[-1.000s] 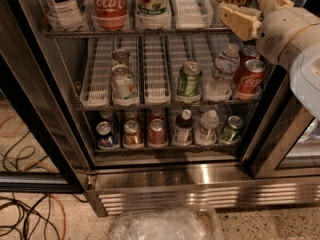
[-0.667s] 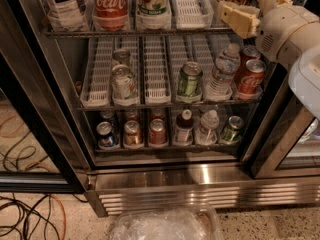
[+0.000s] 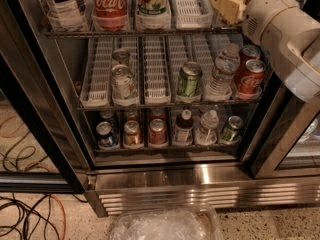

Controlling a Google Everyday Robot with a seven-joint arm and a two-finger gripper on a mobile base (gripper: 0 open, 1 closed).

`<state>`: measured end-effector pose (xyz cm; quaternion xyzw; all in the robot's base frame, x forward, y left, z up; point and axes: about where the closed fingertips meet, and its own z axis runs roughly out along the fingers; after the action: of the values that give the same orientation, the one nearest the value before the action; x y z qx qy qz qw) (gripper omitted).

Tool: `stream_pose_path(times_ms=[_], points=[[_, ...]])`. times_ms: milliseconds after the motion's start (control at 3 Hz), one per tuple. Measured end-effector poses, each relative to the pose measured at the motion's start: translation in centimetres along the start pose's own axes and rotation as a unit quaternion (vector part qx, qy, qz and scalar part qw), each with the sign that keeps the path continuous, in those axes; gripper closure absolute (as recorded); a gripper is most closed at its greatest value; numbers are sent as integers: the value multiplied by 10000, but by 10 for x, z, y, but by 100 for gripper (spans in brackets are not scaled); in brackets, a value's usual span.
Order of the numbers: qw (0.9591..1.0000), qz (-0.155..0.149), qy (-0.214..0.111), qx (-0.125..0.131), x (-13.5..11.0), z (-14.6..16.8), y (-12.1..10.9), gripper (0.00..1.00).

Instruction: Pick orange can from top shelf of fridge

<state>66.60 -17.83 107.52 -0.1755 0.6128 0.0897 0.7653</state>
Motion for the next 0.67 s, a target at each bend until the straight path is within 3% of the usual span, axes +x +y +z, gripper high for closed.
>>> stream_pose_path(times_ms=[667], points=[[10000, 0, -1, -3, 0, 0, 0, 78]])
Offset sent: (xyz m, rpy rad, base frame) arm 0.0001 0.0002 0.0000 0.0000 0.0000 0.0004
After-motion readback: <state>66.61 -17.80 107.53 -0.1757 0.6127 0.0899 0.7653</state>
